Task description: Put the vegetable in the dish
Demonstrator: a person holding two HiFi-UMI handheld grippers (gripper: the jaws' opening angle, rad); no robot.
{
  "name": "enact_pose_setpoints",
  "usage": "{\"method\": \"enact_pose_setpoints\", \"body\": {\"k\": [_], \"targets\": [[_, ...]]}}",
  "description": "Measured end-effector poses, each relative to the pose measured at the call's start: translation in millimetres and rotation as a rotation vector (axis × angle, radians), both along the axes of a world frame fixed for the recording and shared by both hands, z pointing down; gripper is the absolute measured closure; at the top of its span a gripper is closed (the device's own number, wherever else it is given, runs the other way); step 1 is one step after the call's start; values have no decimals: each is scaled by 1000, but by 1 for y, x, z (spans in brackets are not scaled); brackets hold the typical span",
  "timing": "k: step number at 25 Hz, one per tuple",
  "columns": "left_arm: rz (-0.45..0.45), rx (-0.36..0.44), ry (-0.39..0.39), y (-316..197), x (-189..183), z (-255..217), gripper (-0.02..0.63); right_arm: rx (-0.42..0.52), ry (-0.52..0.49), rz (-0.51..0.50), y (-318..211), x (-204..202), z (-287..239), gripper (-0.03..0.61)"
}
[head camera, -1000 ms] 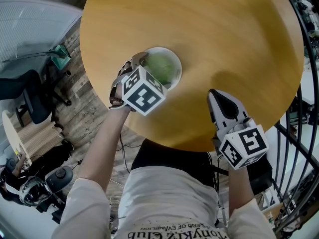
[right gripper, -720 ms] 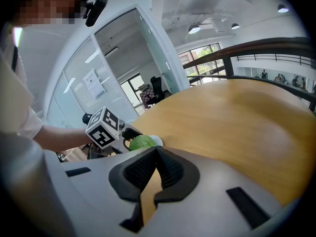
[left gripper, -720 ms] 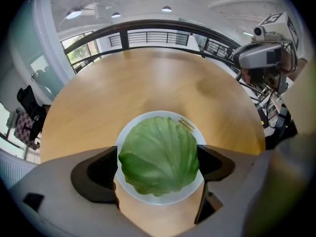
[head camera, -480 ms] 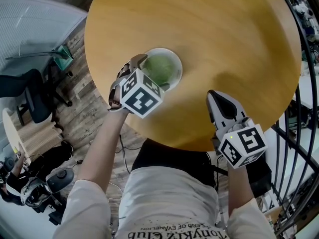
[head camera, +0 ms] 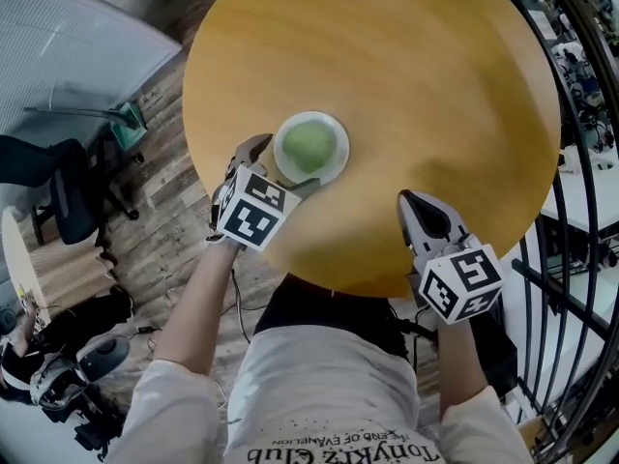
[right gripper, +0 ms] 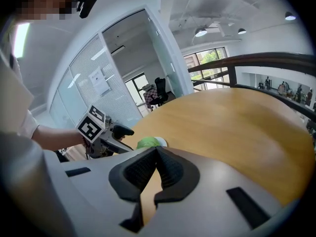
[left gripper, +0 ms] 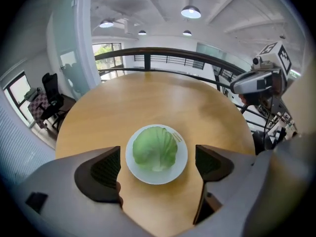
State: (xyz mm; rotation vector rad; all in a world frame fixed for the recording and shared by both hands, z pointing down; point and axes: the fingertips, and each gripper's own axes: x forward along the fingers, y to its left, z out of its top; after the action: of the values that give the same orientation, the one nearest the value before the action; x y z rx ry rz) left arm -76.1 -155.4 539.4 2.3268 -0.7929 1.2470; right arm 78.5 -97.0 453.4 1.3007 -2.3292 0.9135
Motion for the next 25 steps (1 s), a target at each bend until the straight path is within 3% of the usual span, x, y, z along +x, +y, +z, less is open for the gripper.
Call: {"method": "enact_pose_setpoints", "body": {"k": [3, 5, 8, 13, 16, 21, 25], "targets": [[-66, 6, 98, 8, -7, -27, 149, 22, 9, -16, 2, -6, -14, 562], [-116, 35, 153, 14, -10, -48, 232, 42, 12, -21, 6, -4, -26, 561], [-161, 113, 163, 24, -25, -75, 384, 65, 19, -26, 13, -7, -42, 561], [-178, 237, 165, 54, -33, -124, 531, 104, 20, -37, 29, -15, -74, 561], [-210, 269, 202, 81, -26, -154, 565, 125, 19, -43, 46, -17, -92, 562], [-301, 223, 345, 101, -14, -180, 586, 166, 31, -41, 46, -21, -113, 562], [-344, 185, 392, 123, -9, -182, 591, 185, 38, -58, 51, -28, -128, 561]]}}
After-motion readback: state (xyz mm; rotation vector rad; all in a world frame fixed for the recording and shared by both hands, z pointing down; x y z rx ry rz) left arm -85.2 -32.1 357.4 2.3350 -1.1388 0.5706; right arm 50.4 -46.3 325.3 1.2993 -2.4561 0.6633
